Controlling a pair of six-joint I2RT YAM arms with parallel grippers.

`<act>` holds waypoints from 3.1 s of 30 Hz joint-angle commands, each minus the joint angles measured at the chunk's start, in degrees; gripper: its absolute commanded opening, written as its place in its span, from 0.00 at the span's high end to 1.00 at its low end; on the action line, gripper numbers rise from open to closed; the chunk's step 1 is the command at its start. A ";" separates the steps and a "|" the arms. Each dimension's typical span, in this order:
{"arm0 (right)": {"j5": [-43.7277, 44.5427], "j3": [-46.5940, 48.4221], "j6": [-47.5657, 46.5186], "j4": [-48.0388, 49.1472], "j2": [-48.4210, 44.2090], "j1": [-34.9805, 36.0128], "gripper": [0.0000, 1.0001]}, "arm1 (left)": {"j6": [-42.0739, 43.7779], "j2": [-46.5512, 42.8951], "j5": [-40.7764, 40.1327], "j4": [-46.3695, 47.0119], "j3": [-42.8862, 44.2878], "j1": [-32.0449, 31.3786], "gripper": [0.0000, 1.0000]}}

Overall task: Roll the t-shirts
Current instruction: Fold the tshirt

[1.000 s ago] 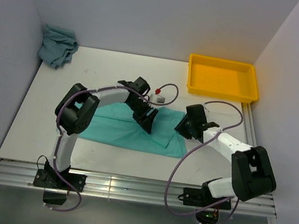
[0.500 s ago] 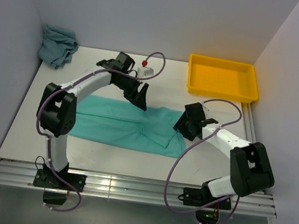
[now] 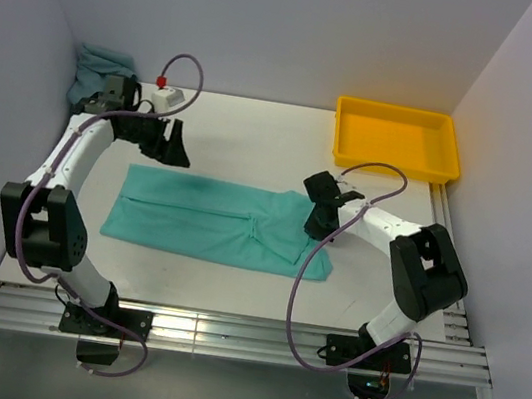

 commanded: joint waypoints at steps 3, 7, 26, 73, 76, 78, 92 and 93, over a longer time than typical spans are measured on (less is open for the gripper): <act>6.90 4.18 0.50 -8.92 0.13 -0.06 0.83 | 7.48 -6.07 -0.89 -1.80 -5.59 7.90 0.27; 9.28 4.62 -0.55 -12.62 -0.74 -3.47 0.83 | 10.38 -6.42 -0.98 -1.54 -9.02 12.47 0.26; -3.01 -0.82 -3.37 -0.41 -8.83 -5.96 0.40 | 13.20 -2.20 0.17 -0.30 -12.81 19.78 0.27; 9.62 13.14 -18.47 -12.80 5.57 -20.18 0.91 | 16.01 -4.49 -0.36 -6.99 -9.20 24.09 0.26; 10.77 14.03 -20.15 -12.54 7.86 -22.73 0.90 | 15.66 -3.52 -0.89 -6.28 -9.64 24.09 0.26; 10.25 13.50 -20.68 -11.83 8.22 -24.57 0.86 | 15.57 -2.65 -0.71 -5.76 -9.99 24.17 0.26; 4.72 7.53 -7.78 -10.78 -8.30 -10.63 0.46 | 9.87 9.91 5.79 -0.31 -3.23 16.54 0.22; 3.32 7.35 -5.06 -9.99 -8.83 -8.52 0.46 | 8.81 10.88 5.27 0.65 -2.62 15.48 0.22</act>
